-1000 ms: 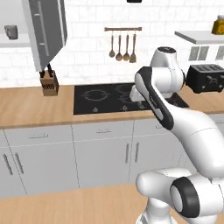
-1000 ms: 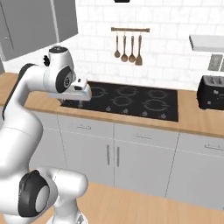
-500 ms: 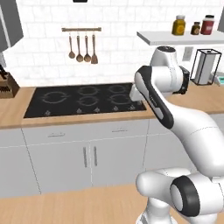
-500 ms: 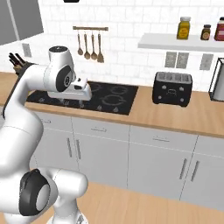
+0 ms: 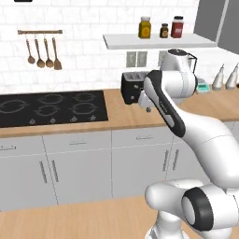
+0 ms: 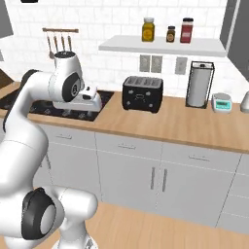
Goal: Gather all objects into one cabinet and sort the glasses and bowls to opposite sides.
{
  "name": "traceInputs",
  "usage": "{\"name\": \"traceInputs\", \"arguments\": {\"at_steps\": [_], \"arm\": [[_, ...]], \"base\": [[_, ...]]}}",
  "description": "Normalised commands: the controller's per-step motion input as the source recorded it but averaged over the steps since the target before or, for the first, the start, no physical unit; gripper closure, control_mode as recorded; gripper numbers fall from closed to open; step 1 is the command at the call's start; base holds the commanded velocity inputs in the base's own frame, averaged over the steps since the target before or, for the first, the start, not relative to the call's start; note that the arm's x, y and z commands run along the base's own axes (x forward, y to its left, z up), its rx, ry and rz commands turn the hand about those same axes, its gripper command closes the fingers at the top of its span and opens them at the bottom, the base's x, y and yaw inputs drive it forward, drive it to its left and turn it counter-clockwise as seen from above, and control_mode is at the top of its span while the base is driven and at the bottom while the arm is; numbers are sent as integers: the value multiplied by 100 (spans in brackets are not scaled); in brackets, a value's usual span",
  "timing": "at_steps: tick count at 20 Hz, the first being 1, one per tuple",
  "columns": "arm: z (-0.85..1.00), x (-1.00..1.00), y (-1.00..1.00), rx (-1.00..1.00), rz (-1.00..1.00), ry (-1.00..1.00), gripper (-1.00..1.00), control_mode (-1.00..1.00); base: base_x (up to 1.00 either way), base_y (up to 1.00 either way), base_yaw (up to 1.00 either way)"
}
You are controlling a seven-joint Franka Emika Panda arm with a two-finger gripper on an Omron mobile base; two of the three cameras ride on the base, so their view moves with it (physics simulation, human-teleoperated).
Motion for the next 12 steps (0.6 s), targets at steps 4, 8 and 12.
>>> {"name": "traceInputs", "arguments": {"at_steps": [4,8,12], "arm": [[0,0,0,0,0,0,-100,100],[0,0,0,0,0,0,-100,100],[0,0,0,0,0,0,-100,100]], "base": [[-13,-100,1],[-68,-62,0],[-93,-78,4]]}}
